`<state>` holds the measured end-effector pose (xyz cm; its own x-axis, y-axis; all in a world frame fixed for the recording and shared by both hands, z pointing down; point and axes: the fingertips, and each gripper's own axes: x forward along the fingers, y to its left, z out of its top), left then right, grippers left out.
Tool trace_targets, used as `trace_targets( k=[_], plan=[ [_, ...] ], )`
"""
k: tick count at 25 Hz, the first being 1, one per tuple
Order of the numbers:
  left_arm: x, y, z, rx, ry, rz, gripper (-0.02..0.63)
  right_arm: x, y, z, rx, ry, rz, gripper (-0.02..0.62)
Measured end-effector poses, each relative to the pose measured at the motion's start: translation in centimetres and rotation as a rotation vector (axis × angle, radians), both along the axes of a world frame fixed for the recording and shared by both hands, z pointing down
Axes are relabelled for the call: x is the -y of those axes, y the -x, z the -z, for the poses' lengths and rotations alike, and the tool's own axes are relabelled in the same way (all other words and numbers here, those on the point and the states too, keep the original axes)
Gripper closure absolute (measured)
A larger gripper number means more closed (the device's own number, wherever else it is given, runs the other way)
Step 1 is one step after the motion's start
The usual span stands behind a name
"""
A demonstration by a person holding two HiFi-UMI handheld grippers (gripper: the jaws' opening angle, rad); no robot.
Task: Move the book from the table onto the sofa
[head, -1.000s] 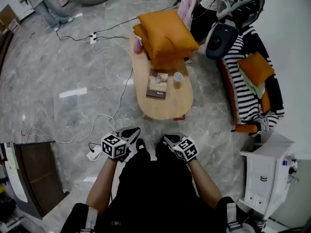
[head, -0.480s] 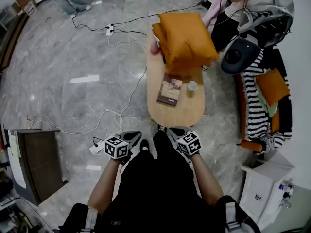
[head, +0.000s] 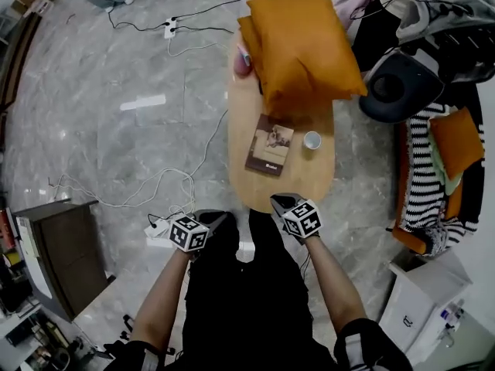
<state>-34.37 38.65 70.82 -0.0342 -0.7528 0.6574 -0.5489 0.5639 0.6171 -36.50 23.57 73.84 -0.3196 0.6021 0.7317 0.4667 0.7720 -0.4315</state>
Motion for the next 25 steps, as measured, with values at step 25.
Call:
trace_targets(
  k=[25],
  plan=[
    [-0.4, 9.6, -25.0, -0.465, -0.194, 0.166, 0.423, 10.2, 15.0, -23.2, -0.130, -0.081, -0.676, 0.339]
  ],
)
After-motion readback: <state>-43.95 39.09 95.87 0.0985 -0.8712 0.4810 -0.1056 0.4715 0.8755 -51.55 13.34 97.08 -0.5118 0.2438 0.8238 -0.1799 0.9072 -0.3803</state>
